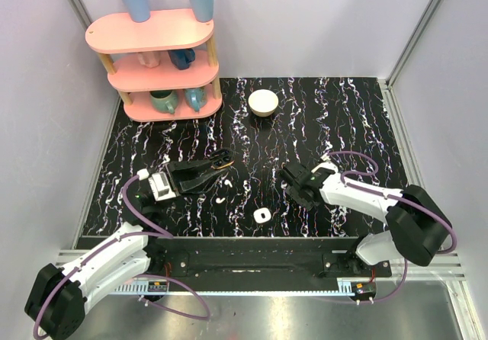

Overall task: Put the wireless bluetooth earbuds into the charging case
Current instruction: Pick up the left earbud from the center of the board, then insert the left earbud into the left side groove of the charging case.

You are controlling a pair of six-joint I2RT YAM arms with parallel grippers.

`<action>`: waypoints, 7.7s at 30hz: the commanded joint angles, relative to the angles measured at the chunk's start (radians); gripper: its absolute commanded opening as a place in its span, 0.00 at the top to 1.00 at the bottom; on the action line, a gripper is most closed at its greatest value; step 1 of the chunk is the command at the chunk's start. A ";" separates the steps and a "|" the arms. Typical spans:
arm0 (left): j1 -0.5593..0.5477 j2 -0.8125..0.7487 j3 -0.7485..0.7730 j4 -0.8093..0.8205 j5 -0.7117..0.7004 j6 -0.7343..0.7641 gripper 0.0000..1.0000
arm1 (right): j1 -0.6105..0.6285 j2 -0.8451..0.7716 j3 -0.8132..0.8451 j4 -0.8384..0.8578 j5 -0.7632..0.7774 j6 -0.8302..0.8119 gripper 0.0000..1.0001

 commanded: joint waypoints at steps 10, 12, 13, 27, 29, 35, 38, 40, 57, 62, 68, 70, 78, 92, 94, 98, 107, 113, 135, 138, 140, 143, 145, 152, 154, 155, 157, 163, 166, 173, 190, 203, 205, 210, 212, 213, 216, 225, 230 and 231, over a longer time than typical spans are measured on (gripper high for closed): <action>-0.004 0.006 0.000 0.034 -0.017 0.021 1.00 | -0.017 0.043 0.032 0.034 -0.055 0.000 0.46; -0.004 0.009 0.000 0.034 -0.017 0.021 1.00 | -0.017 0.046 0.029 0.034 -0.058 0.003 0.48; -0.004 0.009 0.000 0.036 -0.019 0.021 1.00 | -0.018 0.051 0.029 0.035 -0.059 0.001 0.48; -0.004 0.017 0.002 0.036 -0.019 0.021 1.00 | -0.022 0.060 0.034 0.034 -0.094 0.003 0.49; -0.004 0.017 0.002 0.036 -0.020 0.021 1.00 | -0.022 0.063 0.034 0.035 -0.094 0.007 0.50; -0.004 0.008 0.003 0.026 -0.019 0.021 1.00 | -0.024 0.069 0.020 0.024 -0.108 0.052 0.51; -0.004 0.006 0.003 0.025 -0.019 0.023 1.00 | -0.027 0.068 0.006 0.024 -0.116 0.084 0.51; -0.004 0.006 0.003 0.023 -0.020 0.021 1.00 | -0.030 0.066 0.005 0.024 -0.116 0.090 0.52; -0.004 0.013 0.003 0.033 -0.019 0.016 1.00 | -0.044 0.074 0.006 0.021 -0.119 0.092 0.58; -0.006 0.017 0.005 0.033 -0.019 0.015 1.00 | -0.045 0.079 0.009 0.020 -0.121 0.078 0.59; -0.004 0.019 0.002 0.037 -0.020 0.013 1.00 | -0.044 0.086 0.006 0.020 -0.125 0.081 0.62; -0.004 0.017 0.002 0.037 -0.020 0.015 1.00 | -0.045 0.088 0.005 0.020 -0.125 0.079 0.63; -0.004 0.013 0.002 0.033 -0.022 0.018 1.00 | -0.045 0.098 0.005 0.020 -0.124 0.078 0.67; -0.004 0.016 0.003 0.031 -0.020 0.018 1.00 | -0.044 0.082 0.009 0.026 -0.101 0.017 0.83; -0.004 0.016 0.003 0.030 -0.019 0.018 1.00 | -0.045 0.072 0.026 0.034 -0.090 -0.047 0.86; -0.004 0.019 0.006 0.028 -0.019 0.018 1.00 | -0.044 0.030 0.064 0.044 -0.030 -0.183 0.90; -0.006 0.040 0.015 0.034 -0.016 0.012 1.00 | -0.022 -0.183 0.057 0.173 0.132 -0.448 1.00; -0.004 0.058 0.029 0.037 -0.020 0.004 1.00 | -0.010 -0.360 0.028 0.362 0.165 -0.692 1.00; -0.006 0.149 0.043 0.095 -0.063 -0.028 1.00 | 0.162 -0.495 0.098 1.066 -0.087 -1.169 1.00; -0.007 0.169 0.040 0.126 -0.060 -0.030 1.00 | 0.182 -0.471 0.110 1.116 -0.145 -1.157 1.00; -0.012 0.189 0.040 0.138 -0.065 -0.033 1.00 | 0.196 -0.448 0.117 1.143 -0.173 -1.151 1.00; -0.013 0.204 0.044 0.151 -0.072 -0.036 1.00 | 0.225 -0.415 0.124 1.181 -0.205 -1.145 1.00; -0.016 0.213 0.046 0.160 -0.082 -0.034 1.00 | 0.248 -0.399 0.126 1.207 -0.216 -1.143 1.00; -0.022 0.235 0.038 0.172 -0.115 0.001 1.00 | 0.292 -0.365 0.124 1.238 -0.237 -1.165 1.00; -0.024 0.241 0.035 0.189 -0.132 0.003 1.00 | 0.295 -0.359 0.118 1.255 -0.240 -1.159 1.00; -0.027 0.243 0.034 0.194 -0.135 0.003 1.00 | 0.297 -0.354 0.112 1.261 -0.243 -1.154 1.00; -0.030 0.247 0.032 0.203 -0.144 0.006 1.00 | 0.300 -0.339 0.110 1.267 -0.249 -1.148 1.00; -0.039 0.246 0.026 0.220 -0.166 0.007 1.00 | 0.308 -0.302 0.106 1.281 -0.248 -1.142 1.00; -0.042 0.241 0.025 0.221 -0.167 0.012 1.00 | 0.311 -0.290 0.106 1.284 -0.243 -1.137 1.00; -0.050 0.235 0.006 0.235 -0.184 0.010 1.00 | 0.315 -0.268 0.118 1.247 -0.245 -1.132 1.00; -0.059 0.236 0.012 0.246 -0.184 0.016 1.00 | 0.325 -0.247 0.103 1.221 -0.205 -1.094 1.00; -0.064 0.217 0.011 0.246 -0.197 0.023 1.00 | 0.331 -0.233 0.084 1.242 -0.182 -1.090 1.00; -0.062 0.215 0.009 0.247 -0.197 0.023 1.00 | 0.332 -0.231 0.080 1.252 -0.170 -1.090 1.00; -0.064 0.218 0.008 0.257 -0.198 0.021 1.00 | 0.331 -0.228 0.077 1.261 -0.148 -1.083 1.00; -0.065 0.220 0.009 0.264 -0.195 0.019 1.00 | 0.331 -0.225 0.077 1.264 -0.147 -1.076 1.00; -0.065 0.220 0.009 0.264 -0.197 0.019 1.00 | 0.332 -0.222 0.075 1.265 -0.144 -1.071 1.00; -0.068 0.224 0.009 0.270 -0.197 0.019 1.00 | 0.332 -0.219 0.069 1.284 -0.151 -1.059 1.00; -0.070 0.221 0.006 0.283 -0.204 0.021 1.00 | 0.332 -0.201 0.064 1.293 -0.176 -1.007 1.00; -0.070 0.215 0.003 0.296 -0.227 0.024 1.00 | 0.334 -0.193 0.040 1.325 -0.154 -0.970 1.00; -0.070 0.213 0.002 0.298 -0.232 0.026 1.00 | 0.332 -0.196 0.032 1.327 -0.144 -0.970 1.00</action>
